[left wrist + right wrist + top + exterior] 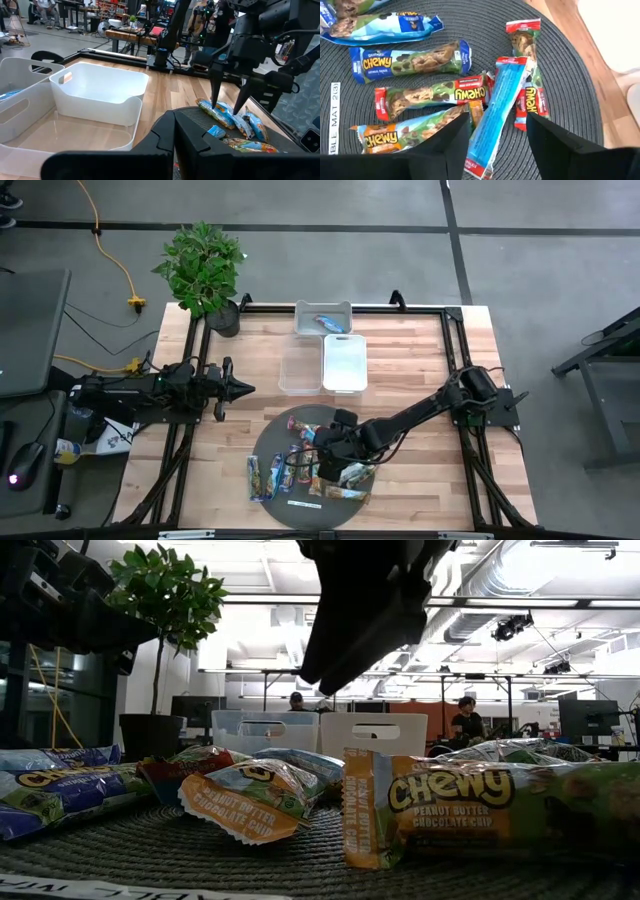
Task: Pick and place Granola Bars by type
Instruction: Put the red granola bar into the gray bin
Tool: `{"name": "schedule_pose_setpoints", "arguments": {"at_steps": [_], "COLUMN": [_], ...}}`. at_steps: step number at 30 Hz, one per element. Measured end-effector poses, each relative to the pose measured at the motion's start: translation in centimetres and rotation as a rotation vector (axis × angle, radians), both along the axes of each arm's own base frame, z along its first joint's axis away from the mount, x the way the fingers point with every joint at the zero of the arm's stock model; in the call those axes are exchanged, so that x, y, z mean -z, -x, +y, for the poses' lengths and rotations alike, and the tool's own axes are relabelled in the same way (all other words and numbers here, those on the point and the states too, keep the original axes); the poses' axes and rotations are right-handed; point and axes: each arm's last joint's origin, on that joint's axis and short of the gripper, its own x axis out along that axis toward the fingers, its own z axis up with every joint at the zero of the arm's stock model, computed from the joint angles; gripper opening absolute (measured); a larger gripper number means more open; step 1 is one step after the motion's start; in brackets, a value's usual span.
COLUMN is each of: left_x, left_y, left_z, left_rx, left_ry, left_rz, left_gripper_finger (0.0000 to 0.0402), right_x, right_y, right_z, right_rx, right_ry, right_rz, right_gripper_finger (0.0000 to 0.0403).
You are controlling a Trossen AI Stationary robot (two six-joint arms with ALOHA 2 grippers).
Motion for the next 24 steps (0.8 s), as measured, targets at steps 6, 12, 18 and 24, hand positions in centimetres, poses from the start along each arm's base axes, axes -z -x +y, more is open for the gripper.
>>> {"name": "schedule_pose_setpoints", "arguments": {"at_steps": [6,12,18,24], "left_x": [0.0,0.0,0.0,0.0], "left_y": [0.0,0.0,0.0,0.0], "left_z": [0.0,0.0,0.0,0.0], "left_rx": [0.000,0.000,0.000,0.000], "left_ry": [0.000,0.000,0.000,0.000], "left_rz": [0.000,0.001,0.002,0.001], "left_gripper_finger": [0.0000,0.0000,0.0000,0.0000], "right_x": [0.4,1.5,3.1,3.5], "right_y": [-0.6,-1.0,-1.3,-1.5], "right_z": [0.2,0.3,0.4,0.3], "right_rx": [0.001,0.013,0.039,0.092], "right_ry": [-0.012,0.007,0.017,0.037], "right_rz": [-0.039,-0.037,-0.017,-0.035], "right_gripper_finger": [0.0179,0.0179,0.0179,0.0179]}}
